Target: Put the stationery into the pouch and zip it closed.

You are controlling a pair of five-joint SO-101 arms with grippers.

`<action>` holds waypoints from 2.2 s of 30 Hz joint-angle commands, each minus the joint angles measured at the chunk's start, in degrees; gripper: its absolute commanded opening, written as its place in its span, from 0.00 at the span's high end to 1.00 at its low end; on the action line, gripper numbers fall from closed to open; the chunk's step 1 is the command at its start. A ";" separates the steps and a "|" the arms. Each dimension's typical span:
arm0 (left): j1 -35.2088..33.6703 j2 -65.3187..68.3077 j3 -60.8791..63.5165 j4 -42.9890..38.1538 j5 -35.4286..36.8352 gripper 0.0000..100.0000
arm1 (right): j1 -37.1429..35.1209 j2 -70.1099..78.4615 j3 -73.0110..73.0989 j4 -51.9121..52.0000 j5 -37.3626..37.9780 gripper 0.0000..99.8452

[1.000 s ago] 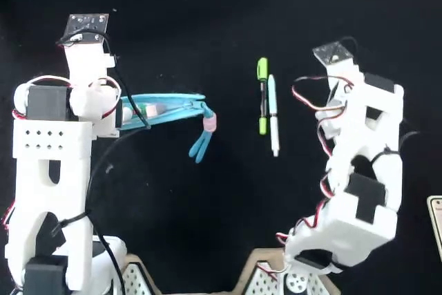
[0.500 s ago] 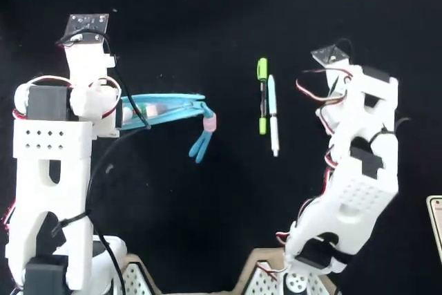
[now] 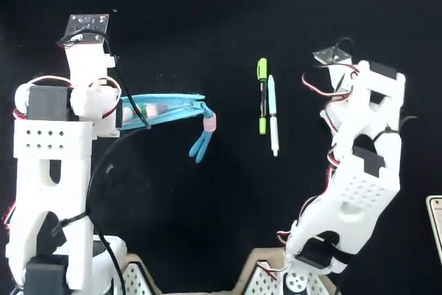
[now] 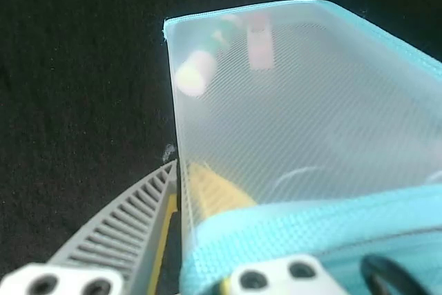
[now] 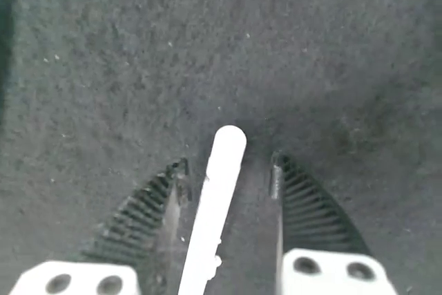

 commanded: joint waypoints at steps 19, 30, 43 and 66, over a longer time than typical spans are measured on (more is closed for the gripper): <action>0.66 0.18 0.22 0.18 0.09 0.97 | 1.41 -11.03 0.66 5.98 1.05 0.99; 0.66 0.18 0.22 0.18 0.09 0.97 | -4.66 -48.22 19.12 6.59 -3.78 0.99; 0.66 0.18 0.22 0.18 0.09 0.97 | -32.79 -90.95 29.93 3.08 -24.00 0.99; 0.66 0.18 0.31 0.18 0.09 0.97 | -68.40 -112.66 50.42 -44.75 -37.36 0.99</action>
